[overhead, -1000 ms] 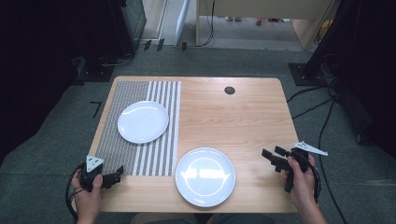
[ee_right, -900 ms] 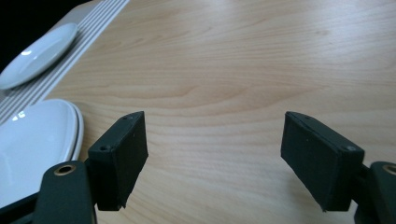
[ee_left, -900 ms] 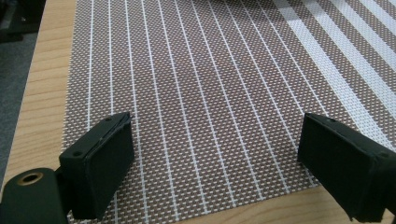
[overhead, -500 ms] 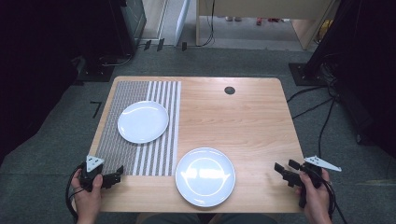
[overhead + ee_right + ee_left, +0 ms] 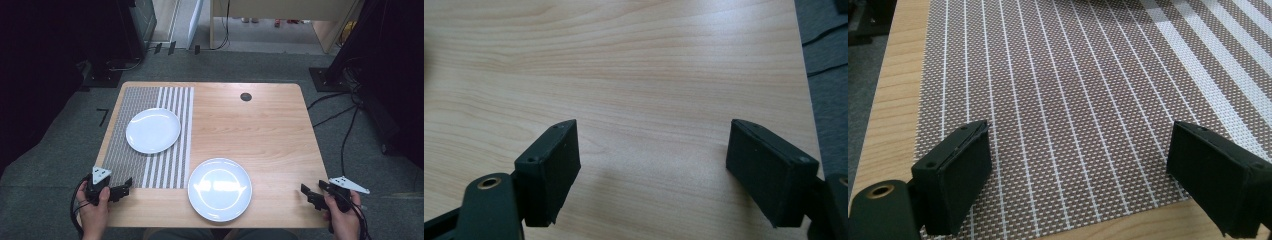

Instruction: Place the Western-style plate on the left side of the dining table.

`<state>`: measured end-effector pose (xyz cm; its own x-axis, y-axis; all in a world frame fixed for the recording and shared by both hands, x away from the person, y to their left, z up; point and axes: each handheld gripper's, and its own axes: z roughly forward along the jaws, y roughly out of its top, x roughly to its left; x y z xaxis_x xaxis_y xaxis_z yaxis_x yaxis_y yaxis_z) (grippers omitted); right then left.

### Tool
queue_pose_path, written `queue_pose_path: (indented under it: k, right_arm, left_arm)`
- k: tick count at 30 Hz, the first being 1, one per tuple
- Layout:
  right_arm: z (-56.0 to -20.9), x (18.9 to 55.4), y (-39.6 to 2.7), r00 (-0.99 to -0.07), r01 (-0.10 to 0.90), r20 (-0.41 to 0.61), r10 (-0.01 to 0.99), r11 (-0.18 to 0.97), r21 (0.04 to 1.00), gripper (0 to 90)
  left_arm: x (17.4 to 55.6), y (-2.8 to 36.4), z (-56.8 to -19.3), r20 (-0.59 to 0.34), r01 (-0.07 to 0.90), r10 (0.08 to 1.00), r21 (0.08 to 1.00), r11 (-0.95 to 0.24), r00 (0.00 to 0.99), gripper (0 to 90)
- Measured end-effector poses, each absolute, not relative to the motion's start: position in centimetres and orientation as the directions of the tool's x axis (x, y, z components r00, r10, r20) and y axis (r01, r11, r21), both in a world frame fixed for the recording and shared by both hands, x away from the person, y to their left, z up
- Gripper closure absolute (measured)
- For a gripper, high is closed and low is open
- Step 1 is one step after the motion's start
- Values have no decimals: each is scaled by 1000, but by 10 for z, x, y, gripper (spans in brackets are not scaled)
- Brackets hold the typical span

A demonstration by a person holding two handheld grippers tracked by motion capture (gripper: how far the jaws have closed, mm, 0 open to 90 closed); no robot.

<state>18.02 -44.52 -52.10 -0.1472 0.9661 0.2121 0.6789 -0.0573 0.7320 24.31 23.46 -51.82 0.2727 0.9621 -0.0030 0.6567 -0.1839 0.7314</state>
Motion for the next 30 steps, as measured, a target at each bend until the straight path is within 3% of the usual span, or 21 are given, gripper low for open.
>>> queue_pose_path:
  k: [6,10,30]
  right_arm:
    - [-524,181,-432,-147,667,98,984,25,745,211]
    - [-526,180,-422,-150,665,30,988,78,743,151]
    - [-527,181,-417,-147,672,30,989,78,736,89]
  left_arm:
    - [243,235,-518,-4,657,962,732,-183,273,106]
    - [243,235,-518,-6,657,961,732,-184,275,105]
    - [243,235,-518,-9,656,961,733,-181,276,106]
